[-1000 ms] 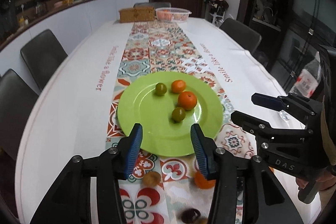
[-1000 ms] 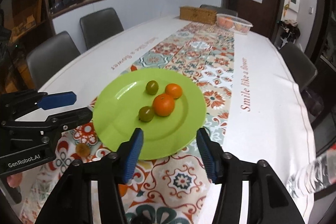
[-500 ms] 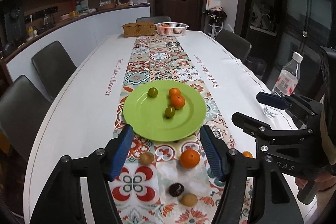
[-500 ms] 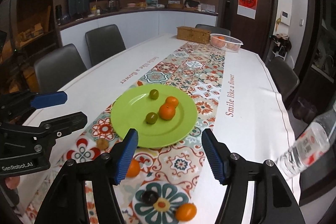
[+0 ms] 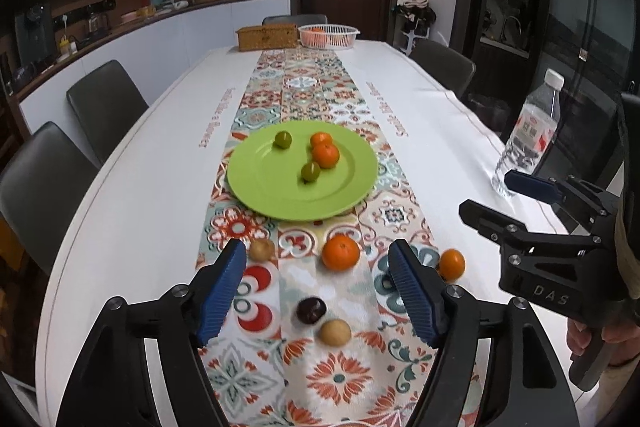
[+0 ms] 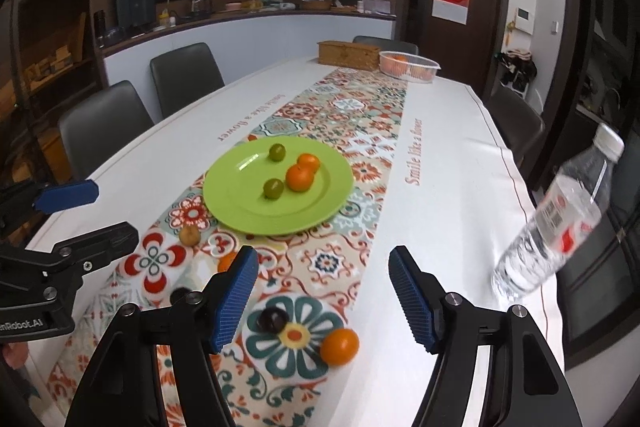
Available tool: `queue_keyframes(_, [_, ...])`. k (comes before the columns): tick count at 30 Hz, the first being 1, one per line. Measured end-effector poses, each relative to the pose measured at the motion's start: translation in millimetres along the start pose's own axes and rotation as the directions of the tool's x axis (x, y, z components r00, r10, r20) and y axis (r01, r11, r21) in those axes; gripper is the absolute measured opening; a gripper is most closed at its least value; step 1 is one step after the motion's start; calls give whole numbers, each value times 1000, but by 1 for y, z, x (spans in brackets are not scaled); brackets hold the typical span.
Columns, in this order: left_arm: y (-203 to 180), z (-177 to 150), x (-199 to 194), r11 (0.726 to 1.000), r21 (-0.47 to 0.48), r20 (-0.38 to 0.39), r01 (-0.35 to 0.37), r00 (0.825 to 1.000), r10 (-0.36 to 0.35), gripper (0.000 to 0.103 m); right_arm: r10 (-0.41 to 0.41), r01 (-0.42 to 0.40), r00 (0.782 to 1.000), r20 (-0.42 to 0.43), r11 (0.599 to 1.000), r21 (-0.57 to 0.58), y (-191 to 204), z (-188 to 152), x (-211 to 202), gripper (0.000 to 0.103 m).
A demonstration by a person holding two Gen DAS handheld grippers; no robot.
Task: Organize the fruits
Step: 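Withdraw both grippers from the plate toward the fruits on the runner, then grasp a brown round fruit with the left gripper while the right gripper grasps an orange fruit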
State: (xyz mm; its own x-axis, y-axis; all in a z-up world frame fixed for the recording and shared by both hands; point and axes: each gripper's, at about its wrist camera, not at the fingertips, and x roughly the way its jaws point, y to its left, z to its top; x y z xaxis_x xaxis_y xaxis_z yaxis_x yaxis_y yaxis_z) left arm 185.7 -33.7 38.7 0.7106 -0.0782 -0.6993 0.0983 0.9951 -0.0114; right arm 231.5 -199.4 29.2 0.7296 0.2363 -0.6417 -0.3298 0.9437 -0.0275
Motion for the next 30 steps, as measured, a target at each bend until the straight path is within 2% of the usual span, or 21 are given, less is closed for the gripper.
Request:
queue_keyframes(12, [-13,-31,18,1000,17,-104,-14,994,16,73,11,-7,998,-70,998,57,-17,-36,8,68])
queue_keyframes(24, [-5,-66,44,996,-92,-208,-14,978,-5,73,38,-24,985,-170,996,83,-21,-68,32,68])
queue_keyframes(30, [-4,-72,55,994,-111,-217,-15,976,-9,71,54,-38,980,-191,995,88,-20,-72,41,68])
